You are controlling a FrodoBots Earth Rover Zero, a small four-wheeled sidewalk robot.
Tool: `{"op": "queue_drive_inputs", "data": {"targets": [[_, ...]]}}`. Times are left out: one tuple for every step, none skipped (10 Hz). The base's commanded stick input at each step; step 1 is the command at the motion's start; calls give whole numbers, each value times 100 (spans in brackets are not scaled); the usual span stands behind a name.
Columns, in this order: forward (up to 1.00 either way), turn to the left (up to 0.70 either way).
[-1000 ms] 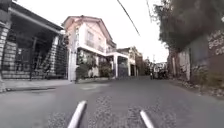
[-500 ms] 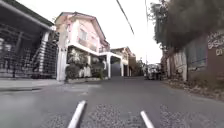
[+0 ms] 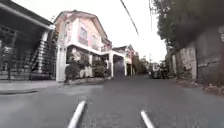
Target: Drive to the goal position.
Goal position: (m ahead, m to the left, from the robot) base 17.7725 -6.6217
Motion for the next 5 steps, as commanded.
{"op": "queue_drive_inputs", "data": {"targets": [[100,0],[100,0],[100,0],[100,0],[100,0]]}}
